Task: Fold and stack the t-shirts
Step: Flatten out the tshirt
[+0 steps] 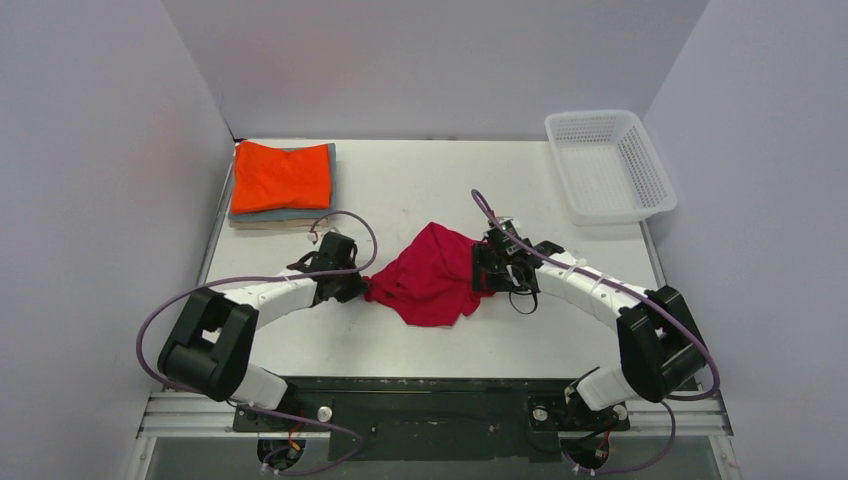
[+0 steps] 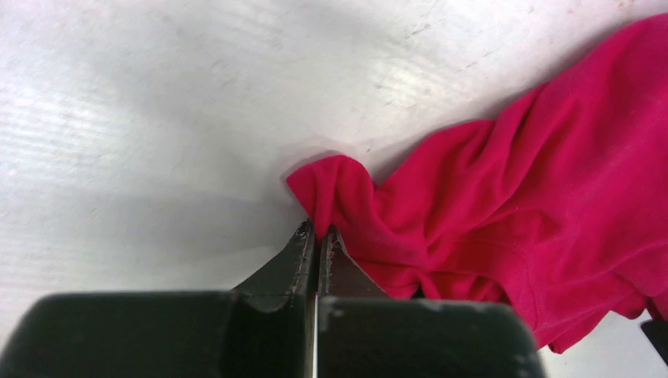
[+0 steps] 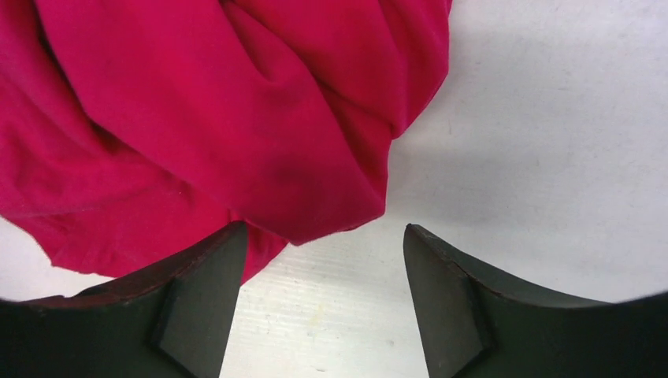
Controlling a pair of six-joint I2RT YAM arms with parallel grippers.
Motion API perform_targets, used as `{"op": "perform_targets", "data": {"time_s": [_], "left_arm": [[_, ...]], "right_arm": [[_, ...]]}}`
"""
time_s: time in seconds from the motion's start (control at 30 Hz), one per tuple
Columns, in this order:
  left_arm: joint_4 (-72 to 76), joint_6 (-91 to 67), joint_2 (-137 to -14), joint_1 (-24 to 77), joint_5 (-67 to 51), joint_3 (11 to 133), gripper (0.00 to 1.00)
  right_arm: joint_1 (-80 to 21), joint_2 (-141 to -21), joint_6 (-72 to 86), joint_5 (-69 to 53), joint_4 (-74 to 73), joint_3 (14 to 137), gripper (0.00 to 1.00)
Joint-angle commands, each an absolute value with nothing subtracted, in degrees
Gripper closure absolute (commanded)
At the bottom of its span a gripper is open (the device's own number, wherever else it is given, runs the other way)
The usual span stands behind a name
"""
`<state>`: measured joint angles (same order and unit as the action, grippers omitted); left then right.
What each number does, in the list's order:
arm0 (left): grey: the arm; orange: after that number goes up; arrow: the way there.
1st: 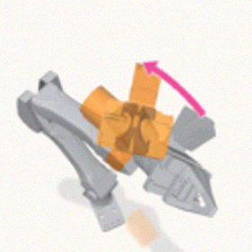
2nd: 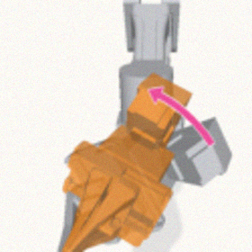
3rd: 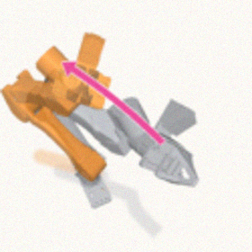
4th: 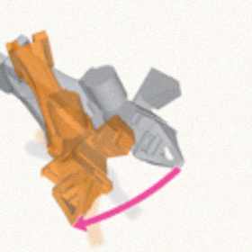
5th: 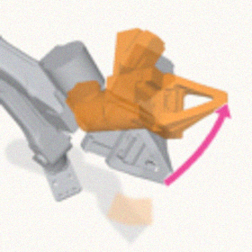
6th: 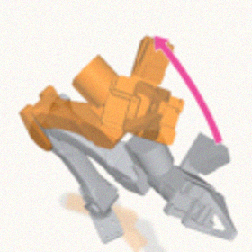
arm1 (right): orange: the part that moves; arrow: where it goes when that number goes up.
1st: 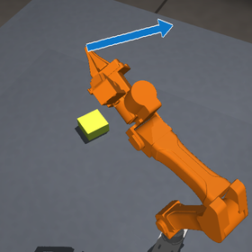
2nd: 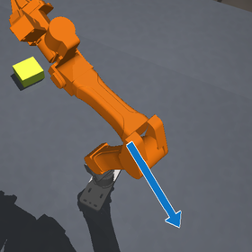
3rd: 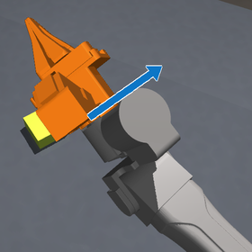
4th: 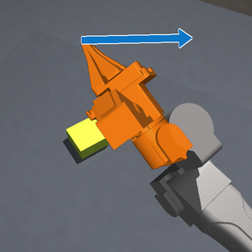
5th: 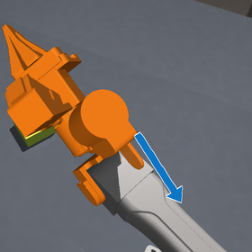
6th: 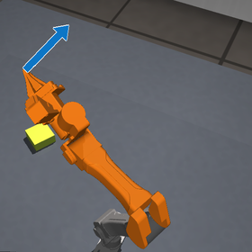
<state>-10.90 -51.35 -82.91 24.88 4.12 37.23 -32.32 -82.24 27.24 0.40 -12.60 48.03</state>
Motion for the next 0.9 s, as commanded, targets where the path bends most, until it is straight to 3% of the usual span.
{"op": "perform_targets", "data": {"time_s": [0.0, 0.07, 0.13, 0.27, 0.33, 0.57, 0.87], "left_arm": [[-8.4, -51.2, -87.0, 25.1, 2.5, 37.7, 1.0], [-7.8, -50.7, -86.4, 25.2, 3.1, 37.5, 1.0], [-8.2, -50.2, -84.3, 25.3, 4.8, 37.1, 1.0], [-10.2, -49.0, -77.6, 25.4, 9.9, 36.8, 1.0], [-11.7, -48.7, -73.7, 25.3, 13.0, 36.9, 1.0], [-19.8, -46.1, -61.4, 25.2, 27.1, 43.8, 1.0], [-22.1, -39.9, -50.1, 25.0, 34.6, 59.3, 1.0]], "right_arm": [[-32.8, -84.6, 27.7, 1.3, -11.5, 50.1, 0.36], [-32.9, -85.2, 27.9, 2.2, -11.0, 50.1, 0.46], [-32.9, -85.7, 28.2, 4.3, -11.4, 50.7, 0.7], [-32.9, -86.3, 27.6, 6.8, -12.0, 51.9, 0.93], [-32.9, -85.9, 27.3, 9.2, -13.1, 52.8, 1.0], [-32.6, -75.0, 24.4, 21.7, -21.6, 58.9, 1.0], [-31.9, -64.7, 18.4, 19.3, -31.6, 77.4, 1.0]]}}
